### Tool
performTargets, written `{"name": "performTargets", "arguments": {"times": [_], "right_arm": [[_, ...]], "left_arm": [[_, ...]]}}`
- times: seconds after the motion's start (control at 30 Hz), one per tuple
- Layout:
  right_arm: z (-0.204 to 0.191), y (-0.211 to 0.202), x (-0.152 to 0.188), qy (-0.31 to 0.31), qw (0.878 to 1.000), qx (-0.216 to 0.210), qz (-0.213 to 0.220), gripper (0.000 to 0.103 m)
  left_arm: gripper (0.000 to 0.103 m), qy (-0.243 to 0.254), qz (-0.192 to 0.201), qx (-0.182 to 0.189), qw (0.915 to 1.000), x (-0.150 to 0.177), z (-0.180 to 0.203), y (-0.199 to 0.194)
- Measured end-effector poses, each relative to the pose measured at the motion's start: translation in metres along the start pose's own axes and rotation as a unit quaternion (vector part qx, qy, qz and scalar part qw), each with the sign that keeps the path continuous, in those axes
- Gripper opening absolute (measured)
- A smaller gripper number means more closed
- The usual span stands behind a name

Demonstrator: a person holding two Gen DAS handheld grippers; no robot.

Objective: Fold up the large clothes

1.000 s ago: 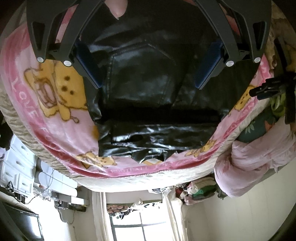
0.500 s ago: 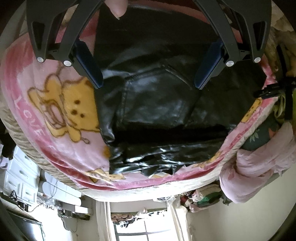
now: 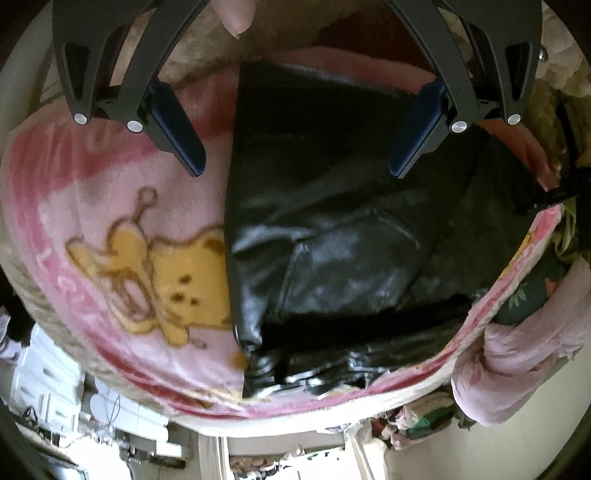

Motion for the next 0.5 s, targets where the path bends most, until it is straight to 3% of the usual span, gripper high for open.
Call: {"name": "performTargets", "arguments": {"times": [0.1,0.2,0.37,0.4,0.43,0.5], "right_arm": [[0.002,0.007,0.007,0.002,1.000,-0.009,-0.023,0.097],[0.003,0.016,0.010,0.006,0.999,-0.028,-0.042,0.079],[0.008,0.024,0.014,0.031,0.997,-0.062,-0.043,0.076],[0.010,0.021,0.015,0.035,0.996,-0.067,-0.036,0.061],[0.011,0.017,0.015,0.038,0.997,-0.065,-0.027,0.040],[0.014,0.006,0.016,0.054,0.994,-0.091,-0.001,0.020]], "left_arm": [[0.065,-0.010,-0.002,0.004,0.9999,-0.001,-0.002,0.002],[0.066,-0.009,-0.005,0.001,0.9999,0.000,-0.002,0.005],[0.061,-0.026,0.000,0.015,0.9996,0.000,-0.005,0.006],[0.055,-0.027,0.001,0.016,0.9995,0.000,-0.005,0.006],[0.045,-0.028,0.003,0.019,0.9994,0.000,-0.005,0.004],[0.031,-0.031,0.009,0.027,0.9991,0.001,-0.004,-0.001]]}}
Point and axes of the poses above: each gripper's, at about its wrist camera, not at the fingertips, and y roughly the way its jaws point, z to its right, x to its underside, the point moved 4 cm from there along y, roughly the way its jaws point, and after that the axes turned 6 degrees about x, right-handed, at the moved point
